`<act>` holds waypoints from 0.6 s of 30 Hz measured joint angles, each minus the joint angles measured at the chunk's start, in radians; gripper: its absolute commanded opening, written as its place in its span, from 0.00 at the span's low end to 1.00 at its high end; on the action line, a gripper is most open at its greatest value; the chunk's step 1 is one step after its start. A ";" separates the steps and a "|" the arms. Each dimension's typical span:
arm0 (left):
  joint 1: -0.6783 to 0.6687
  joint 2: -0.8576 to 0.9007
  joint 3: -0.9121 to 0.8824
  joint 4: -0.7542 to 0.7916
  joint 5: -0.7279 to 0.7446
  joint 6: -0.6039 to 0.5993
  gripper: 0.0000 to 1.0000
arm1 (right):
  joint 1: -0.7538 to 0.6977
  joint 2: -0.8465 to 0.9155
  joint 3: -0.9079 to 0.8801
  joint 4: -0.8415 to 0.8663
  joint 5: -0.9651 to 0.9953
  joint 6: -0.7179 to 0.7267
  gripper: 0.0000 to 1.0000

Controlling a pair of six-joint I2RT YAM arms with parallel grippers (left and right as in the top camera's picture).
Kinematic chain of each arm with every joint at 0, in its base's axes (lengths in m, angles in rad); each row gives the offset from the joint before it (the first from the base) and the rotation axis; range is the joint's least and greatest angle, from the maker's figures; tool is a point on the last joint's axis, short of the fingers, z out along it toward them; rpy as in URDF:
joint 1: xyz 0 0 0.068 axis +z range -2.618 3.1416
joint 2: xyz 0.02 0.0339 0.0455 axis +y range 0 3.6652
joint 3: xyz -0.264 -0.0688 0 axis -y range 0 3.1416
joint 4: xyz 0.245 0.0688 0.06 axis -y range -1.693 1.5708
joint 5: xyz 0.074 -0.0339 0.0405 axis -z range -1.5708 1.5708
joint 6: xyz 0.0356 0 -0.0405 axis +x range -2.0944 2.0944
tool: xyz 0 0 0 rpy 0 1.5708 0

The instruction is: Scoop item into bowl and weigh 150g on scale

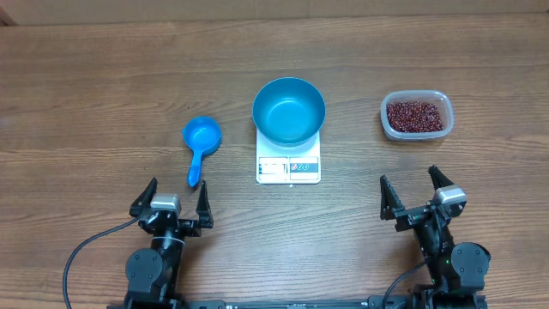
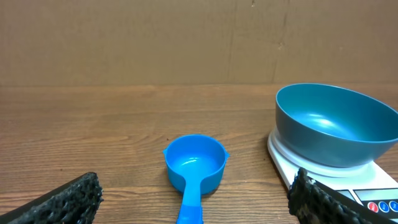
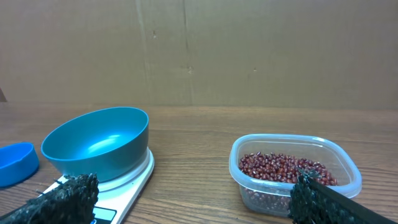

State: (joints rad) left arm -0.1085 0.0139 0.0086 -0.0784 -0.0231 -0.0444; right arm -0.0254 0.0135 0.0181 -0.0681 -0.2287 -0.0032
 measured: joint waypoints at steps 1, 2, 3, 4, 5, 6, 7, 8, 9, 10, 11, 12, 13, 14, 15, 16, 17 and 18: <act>0.000 0.000 0.000 0.000 0.000 0.000 0.99 | 0.000 0.000 0.000 0.000 0.000 0.000 1.00; 0.000 0.000 0.000 0.000 0.000 0.000 0.99 | 0.000 0.000 0.000 0.000 0.000 0.000 1.00; 0.000 0.000 0.000 0.000 0.000 0.000 1.00 | 0.000 0.000 0.000 0.000 0.000 0.000 1.00; 0.000 0.000 0.000 0.000 0.000 0.000 1.00 | 0.000 0.000 0.000 0.000 0.000 0.000 1.00; 0.000 0.000 0.000 0.000 0.000 0.000 1.00 | 0.000 0.000 0.000 0.000 0.000 -0.001 1.00; 0.000 0.000 0.000 0.000 0.000 0.000 1.00 | 0.000 0.000 0.000 0.000 0.000 0.000 1.00; 0.000 0.000 0.000 0.000 0.000 0.000 0.99 | 0.000 0.000 0.000 0.000 0.000 0.000 1.00; 0.000 0.000 0.000 0.000 0.000 0.000 1.00 | 0.000 0.000 0.000 0.000 0.000 -0.001 1.00; 0.000 0.000 0.000 0.000 0.000 0.000 1.00 | 0.000 0.000 0.000 0.000 0.000 0.000 1.00; 0.000 0.000 0.000 0.000 0.000 0.000 1.00 | 0.000 0.000 0.000 0.000 0.000 0.000 1.00; 0.000 0.000 0.000 0.000 0.000 0.000 1.00 | 0.000 0.000 0.000 0.000 0.000 0.000 1.00; 0.000 0.000 0.000 0.000 0.000 0.000 1.00 | 0.000 0.000 0.000 0.000 0.000 0.000 1.00; 0.000 0.000 0.000 0.000 0.000 0.000 1.00 | 0.000 0.000 0.000 0.000 0.000 -0.001 1.00; 0.000 0.000 0.000 0.000 0.000 0.000 1.00 | 0.000 0.000 0.000 0.000 0.000 0.000 1.00; 0.000 0.000 0.000 0.000 0.000 0.000 1.00 | 0.000 0.000 0.000 -0.001 0.000 0.000 1.00; 0.000 0.000 0.000 0.000 0.000 0.000 0.99 | 0.000 0.000 0.000 0.000 0.000 0.000 1.00; 0.000 0.000 0.000 0.000 0.000 0.000 1.00 | 0.000 0.000 0.000 0.000 0.000 0.000 1.00; 0.000 0.000 0.000 0.000 0.000 0.000 0.99 | 0.000 0.000 0.000 0.000 0.000 0.000 1.00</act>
State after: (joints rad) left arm -0.1085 0.0139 0.0086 -0.0784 -0.0231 -0.0444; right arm -0.0254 0.0135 0.0181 -0.0685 -0.2287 -0.0032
